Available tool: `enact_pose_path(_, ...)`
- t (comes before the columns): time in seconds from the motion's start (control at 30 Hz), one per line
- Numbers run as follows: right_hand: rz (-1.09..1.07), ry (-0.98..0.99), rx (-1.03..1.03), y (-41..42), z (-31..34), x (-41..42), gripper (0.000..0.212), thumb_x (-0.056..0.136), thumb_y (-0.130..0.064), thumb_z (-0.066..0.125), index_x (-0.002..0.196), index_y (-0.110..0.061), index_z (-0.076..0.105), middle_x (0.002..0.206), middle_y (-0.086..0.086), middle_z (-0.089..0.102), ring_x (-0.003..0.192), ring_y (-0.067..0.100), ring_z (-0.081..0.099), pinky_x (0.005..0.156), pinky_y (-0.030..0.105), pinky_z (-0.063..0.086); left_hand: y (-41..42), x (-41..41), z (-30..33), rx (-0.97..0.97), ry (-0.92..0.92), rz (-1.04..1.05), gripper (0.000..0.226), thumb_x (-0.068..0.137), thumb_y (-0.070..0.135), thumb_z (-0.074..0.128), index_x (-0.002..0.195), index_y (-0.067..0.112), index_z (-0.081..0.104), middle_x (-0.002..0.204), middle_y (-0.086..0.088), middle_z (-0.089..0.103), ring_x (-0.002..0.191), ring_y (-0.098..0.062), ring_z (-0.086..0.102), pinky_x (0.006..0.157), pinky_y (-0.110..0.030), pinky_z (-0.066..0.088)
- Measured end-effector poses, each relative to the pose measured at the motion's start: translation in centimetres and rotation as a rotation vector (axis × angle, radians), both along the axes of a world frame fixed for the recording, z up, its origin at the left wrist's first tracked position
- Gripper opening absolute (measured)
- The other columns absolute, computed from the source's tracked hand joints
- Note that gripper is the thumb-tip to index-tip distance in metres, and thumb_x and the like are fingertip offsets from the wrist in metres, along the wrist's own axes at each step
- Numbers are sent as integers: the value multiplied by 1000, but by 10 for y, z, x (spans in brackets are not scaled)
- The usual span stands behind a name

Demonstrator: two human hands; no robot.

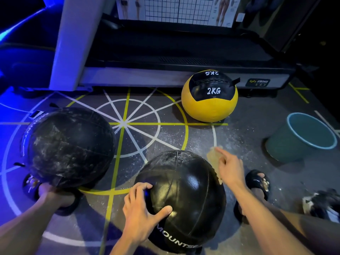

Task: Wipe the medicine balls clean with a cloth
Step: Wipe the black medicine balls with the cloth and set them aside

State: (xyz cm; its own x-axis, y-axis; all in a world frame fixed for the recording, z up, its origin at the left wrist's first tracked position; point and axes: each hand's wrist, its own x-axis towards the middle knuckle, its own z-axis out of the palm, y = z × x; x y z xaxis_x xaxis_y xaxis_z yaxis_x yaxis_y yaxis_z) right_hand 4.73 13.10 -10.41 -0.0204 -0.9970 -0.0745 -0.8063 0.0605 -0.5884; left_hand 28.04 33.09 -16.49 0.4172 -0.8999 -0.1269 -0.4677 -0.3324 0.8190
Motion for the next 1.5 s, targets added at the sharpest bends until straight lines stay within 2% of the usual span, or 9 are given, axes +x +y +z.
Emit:
enact_pose_path(0.17,50,-79,144,3,-5,10,41,102,-4,52,132,-28,67,133,0,68,94,13,71,78,22,55,-2,-3,-2,-16,8,2,89,51,91,71,123,47,43,134,35,29,122,-9,33,99,-42,32)
enact_pose_path(0.43,521,44,-91,37,6,51,54,106,-24,49,155,-39,33,83,-17,64,64,0,57,73,23,54,3,1,-6,-26,-1,6,88,50,89,73,122,47,44,133,34,32,120,-8,34,99,-40,31)
enact_pose_path(0.67,175,-68,188,-1,-2,39,40,108,-19,45,147,-20,52,133,-4,63,114,17,64,95,29,52,0,-7,-3,-46,3,1,85,53,84,76,122,47,43,135,29,34,121,-11,35,102,-44,34)
enact_pose_path(0.73,287,-5,101,21,6,58,41,108,-20,44,148,-24,51,123,-10,63,102,10,66,85,17,48,-1,-5,-5,-43,3,9,86,53,86,75,122,47,44,135,28,35,121,-12,35,102,-46,35)
enact_pose_path(0.87,754,105,-101,56,11,61,43,107,-19,42,149,-26,51,153,-15,42,144,0,37,121,23,22,1,-2,-8,-59,-19,8,86,51,88,73,120,45,45,132,30,35,118,-12,37,100,-44,35)
enact_pose_path(1.0,296,60,76,0,-2,37,34,108,-17,45,134,-22,65,104,4,76,79,11,68,71,30,55,0,-11,-4,-70,-18,-5,83,53,80,79,120,44,46,132,31,34,118,-10,35,100,-43,35)
enact_pose_path(1.1,161,25,146,-2,-1,51,37,108,-15,45,141,-19,61,114,2,72,84,13,68,62,10,48,-1,-14,-2,-79,-27,-18,83,54,83,77,121,45,45,132,32,32,118,-9,34,98,-42,35)
enact_pose_path(1.27,806,71,-75,54,19,88,42,106,-12,46,143,-27,58,143,-22,47,137,-7,36,118,14,17,-1,-9,-8,-62,-60,-21,85,54,88,74,121,45,44,133,33,30,118,-9,35,99,-41,35)
enact_pose_path(1.5,202,33,231,-31,-9,39,35,107,-14,46,139,-17,62,137,8,65,115,21,63,106,36,47,-3,-15,-6,-79,-72,-34,82,53,82,78,120,48,44,132,32,31,118,-10,35,100,-41,34)
